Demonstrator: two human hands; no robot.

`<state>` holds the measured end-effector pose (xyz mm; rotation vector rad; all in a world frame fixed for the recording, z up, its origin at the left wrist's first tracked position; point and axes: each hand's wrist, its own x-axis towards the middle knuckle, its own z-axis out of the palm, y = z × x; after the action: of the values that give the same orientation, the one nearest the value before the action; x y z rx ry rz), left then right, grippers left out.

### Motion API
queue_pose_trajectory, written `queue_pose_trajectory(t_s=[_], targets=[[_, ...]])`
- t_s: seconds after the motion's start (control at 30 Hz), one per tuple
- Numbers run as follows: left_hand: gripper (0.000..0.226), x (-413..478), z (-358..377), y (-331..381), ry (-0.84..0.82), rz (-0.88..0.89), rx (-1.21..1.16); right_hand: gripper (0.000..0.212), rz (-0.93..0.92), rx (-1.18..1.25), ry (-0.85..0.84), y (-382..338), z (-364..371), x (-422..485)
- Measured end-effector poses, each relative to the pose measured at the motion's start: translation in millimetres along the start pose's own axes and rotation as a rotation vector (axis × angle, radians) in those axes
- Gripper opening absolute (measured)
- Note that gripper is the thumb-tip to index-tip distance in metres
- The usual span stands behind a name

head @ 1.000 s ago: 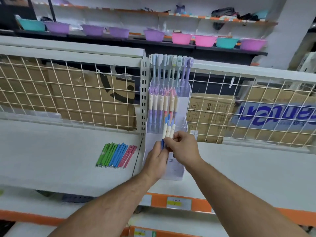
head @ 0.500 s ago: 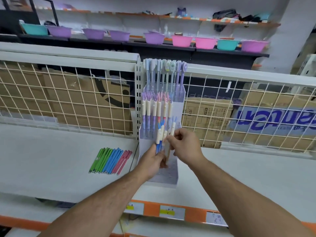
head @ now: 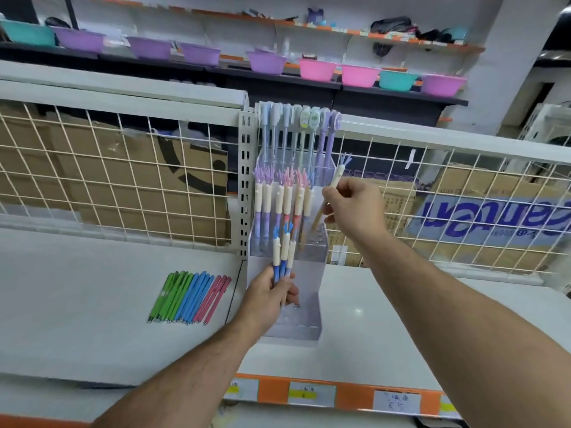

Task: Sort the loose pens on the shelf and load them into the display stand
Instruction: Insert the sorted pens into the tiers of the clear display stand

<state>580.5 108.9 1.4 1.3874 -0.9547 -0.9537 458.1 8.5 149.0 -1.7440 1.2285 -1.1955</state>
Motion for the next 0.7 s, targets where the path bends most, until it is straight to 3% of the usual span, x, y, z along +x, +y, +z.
queue_pose_trajectory(t_s=[0.5, 0.7], targets=[[0.016, -0.7, -5.1, 1.0, -0.008, 0.015, 0.027, 0.021, -0.058, -0.170, 0.029, 3.3, 13.2, 8.9], [0.016, 0.1, -4.1, -0.5, -0.007, 0.018, 0.025, 0.017, 0.000, -0.266, -0.108, 12.7, 15.4, 0.8]])
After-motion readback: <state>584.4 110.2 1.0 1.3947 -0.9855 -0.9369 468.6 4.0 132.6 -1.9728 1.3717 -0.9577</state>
